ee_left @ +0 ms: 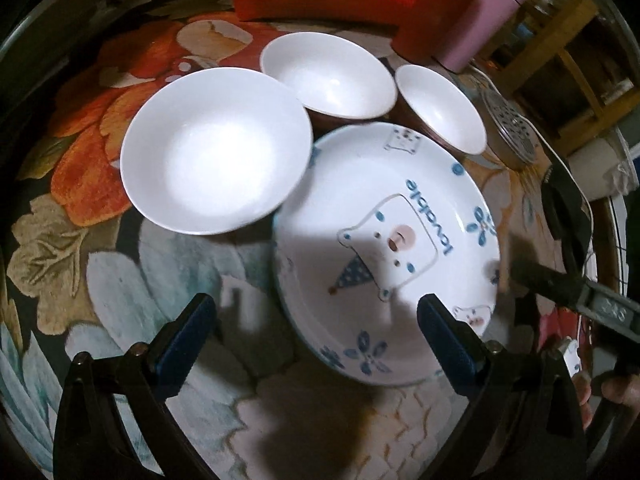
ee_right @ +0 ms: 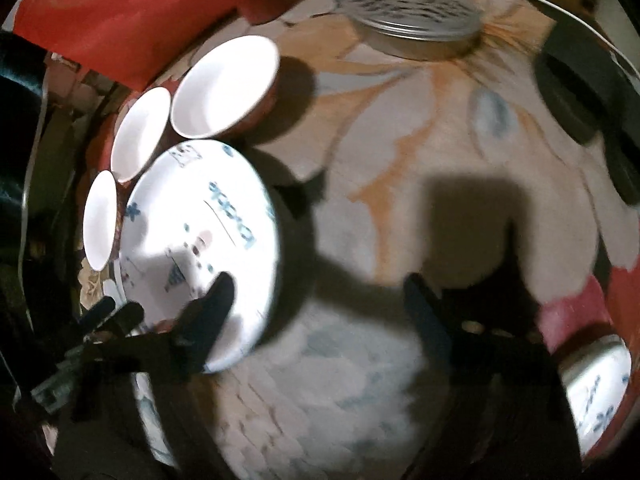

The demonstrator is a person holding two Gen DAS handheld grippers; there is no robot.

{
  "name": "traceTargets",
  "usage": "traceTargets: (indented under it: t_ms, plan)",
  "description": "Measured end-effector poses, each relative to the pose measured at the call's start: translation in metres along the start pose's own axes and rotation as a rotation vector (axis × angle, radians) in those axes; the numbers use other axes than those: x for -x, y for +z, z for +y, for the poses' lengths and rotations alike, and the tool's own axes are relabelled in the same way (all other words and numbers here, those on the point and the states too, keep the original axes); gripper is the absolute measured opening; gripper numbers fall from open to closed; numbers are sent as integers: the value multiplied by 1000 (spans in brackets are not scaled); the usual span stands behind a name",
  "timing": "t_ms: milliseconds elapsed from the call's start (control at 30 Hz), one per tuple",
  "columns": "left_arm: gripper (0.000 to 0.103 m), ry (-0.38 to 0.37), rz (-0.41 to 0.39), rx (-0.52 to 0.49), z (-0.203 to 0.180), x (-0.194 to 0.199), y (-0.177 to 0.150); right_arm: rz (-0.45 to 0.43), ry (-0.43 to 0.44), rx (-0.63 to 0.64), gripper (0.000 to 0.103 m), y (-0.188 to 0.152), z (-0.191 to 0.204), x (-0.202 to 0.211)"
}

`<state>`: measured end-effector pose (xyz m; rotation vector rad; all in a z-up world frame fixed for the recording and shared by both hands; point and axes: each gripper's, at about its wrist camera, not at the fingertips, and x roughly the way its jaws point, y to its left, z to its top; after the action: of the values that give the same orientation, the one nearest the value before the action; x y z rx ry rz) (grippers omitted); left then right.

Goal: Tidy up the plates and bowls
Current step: 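Close both grippers on the rim of the second bear plate, then carry the bear plate with both grippers toward the plate stack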

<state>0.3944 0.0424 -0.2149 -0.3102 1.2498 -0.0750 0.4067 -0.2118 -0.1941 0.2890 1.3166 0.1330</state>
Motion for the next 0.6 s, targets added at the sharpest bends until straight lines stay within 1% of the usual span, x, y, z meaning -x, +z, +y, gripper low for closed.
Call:
traceTargets:
  t_ms: [33,67,100,133,167,200,233,267,300,333,400,433,500,600]
  plan:
    - [93,2,2,7,2,-1,1,0,-2,-1,70,3,2,-3]
    - [86,2,9,19,4,-3,2,-1,-2,-8,66,9,6,-8]
    - [85,0,21,31,7,-7,3,-2,-4,-15,64,12,8,-11]
    - [83,-3,27,38,8,-9,4,-1,-5,-22,58,16,10,-16]
    - [77,-5,30,42,9,-11,5,6,-2,-22,50,20,13,-21]
    - [63,-1,37,42,10,-14,5,14,2,-19,45,22,15,-24]
    - [57,1,44,40,12,-16,6,31,6,-9,34,25,19,-31]
    - [47,4,61,38,12,-21,6,42,3,0,22,26,22,-35]
    - [37,0,70,39,14,-23,6,50,-1,10,16,27,24,-38]
    - [32,-3,77,41,15,-25,6,57,-9,23,14,27,27,-40]
    - [20,-27,81,39,18,-25,5,38,-31,47,13,23,31,-38]
    - [17,-35,83,27,17,-25,4,38,-31,53,13,22,30,-38]
    - [16,-8,81,-26,9,-23,1,49,-27,66,12,13,30,-37]
    - [16,-13,86,-49,9,-20,-5,70,-19,68,12,-3,24,-32]
